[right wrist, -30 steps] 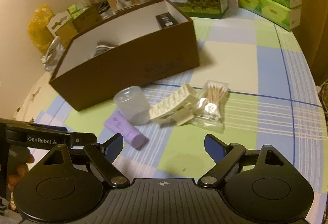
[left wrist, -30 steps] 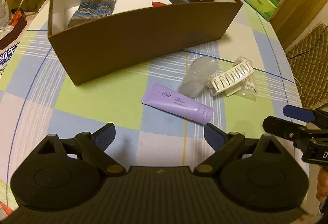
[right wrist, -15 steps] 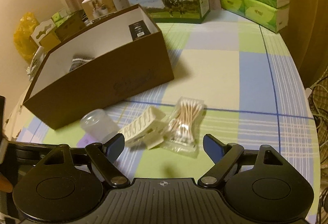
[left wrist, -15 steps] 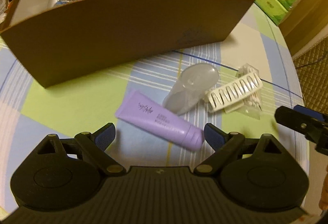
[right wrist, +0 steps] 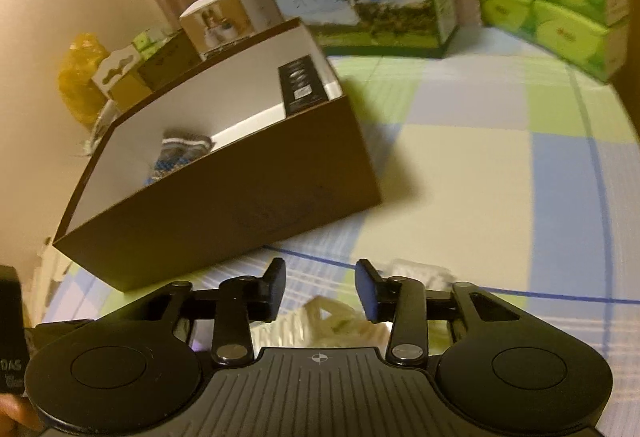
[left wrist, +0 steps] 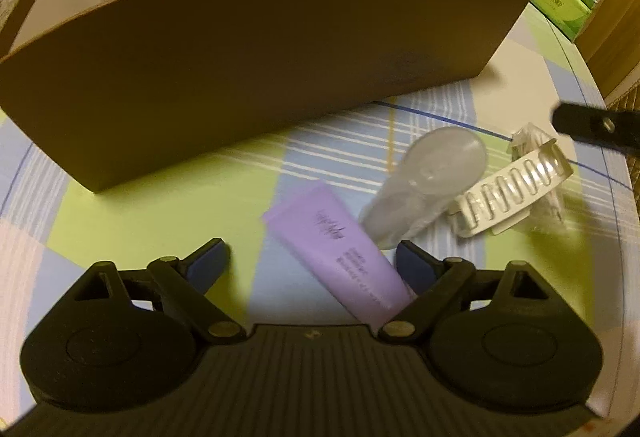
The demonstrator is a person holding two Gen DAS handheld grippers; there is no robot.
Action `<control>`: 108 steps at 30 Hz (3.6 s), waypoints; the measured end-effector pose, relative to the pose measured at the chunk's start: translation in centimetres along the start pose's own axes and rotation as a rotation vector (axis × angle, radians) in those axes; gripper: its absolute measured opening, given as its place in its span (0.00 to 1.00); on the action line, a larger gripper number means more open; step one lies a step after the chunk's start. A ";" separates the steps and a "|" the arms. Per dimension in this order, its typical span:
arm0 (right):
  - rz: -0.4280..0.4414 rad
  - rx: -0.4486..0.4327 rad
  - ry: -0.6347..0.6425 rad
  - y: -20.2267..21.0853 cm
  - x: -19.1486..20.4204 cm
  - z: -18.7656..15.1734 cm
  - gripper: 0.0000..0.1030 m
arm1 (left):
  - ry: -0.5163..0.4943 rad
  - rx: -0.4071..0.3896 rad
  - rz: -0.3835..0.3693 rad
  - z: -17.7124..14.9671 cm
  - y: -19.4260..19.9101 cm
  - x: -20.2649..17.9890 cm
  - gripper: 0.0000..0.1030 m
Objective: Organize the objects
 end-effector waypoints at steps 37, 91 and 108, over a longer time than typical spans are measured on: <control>-0.054 0.197 0.263 -0.2 5.9 -8.6 0.24 | -0.201 0.000 -0.081 -2.6 2.4 2.8 0.28; 0.001 0.079 0.220 5.9 12.8 -9.2 0.24 | -0.227 -0.089 -0.145 -3.9 11.4 5.4 0.27; 0.077 -0.059 0.262 5.8 15.4 0.0 0.24 | -0.238 -0.254 -0.143 3.4 15.2 6.1 0.27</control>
Point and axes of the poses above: each gripper's, at about its wrist camera, not at the fingertips, and y roughly against the way its jaws point, x to its left, z to its top, the point moved 3 cm from there along -y, roughly the way its jaws point, and after that the axes turned 3 degrees about z, right-handed, at the moved point
